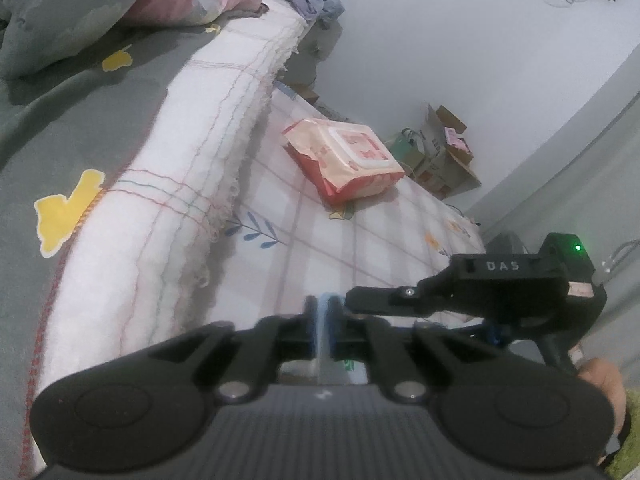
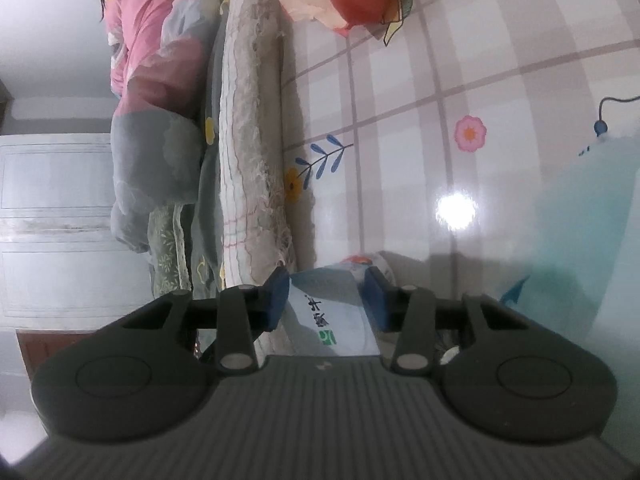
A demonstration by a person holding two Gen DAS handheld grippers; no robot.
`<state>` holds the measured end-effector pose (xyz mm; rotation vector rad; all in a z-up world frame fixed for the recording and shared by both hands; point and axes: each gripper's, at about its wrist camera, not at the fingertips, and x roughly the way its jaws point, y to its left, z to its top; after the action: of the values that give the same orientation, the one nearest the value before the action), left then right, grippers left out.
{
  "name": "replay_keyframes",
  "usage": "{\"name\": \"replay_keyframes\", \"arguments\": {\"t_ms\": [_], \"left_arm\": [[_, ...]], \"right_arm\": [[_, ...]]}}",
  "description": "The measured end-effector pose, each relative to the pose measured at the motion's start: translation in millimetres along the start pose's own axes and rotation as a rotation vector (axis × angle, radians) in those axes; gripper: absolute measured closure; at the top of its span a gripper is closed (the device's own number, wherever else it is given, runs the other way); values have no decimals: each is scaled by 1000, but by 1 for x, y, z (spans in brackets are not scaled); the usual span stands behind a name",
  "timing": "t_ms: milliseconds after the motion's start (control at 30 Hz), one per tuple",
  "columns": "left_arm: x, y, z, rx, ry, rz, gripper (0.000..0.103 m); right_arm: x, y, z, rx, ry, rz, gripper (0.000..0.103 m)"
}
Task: Organize soft objects
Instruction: 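Lift the white container off the bed with the right gripper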
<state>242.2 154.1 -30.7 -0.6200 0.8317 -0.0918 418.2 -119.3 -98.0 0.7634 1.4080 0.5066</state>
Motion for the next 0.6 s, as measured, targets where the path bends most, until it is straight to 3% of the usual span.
{"name": "replay_keyframes", "arguments": {"t_ms": [233,367,467,600], "left_arm": [[1,6,1,-8,18,29,85],[-1,8,0,-16,44,22,83],[-3,8,-1,-5,58,37,65],[0,7,-4,8,89,29,66]], "right_arm": [[9,6,-1,-28,3,-32,75],[11,7,-2,-33,7,-45,76],[11,8,-2,-37,7,-52,76],[11,9,-3,-36,6,-56,76]]}}
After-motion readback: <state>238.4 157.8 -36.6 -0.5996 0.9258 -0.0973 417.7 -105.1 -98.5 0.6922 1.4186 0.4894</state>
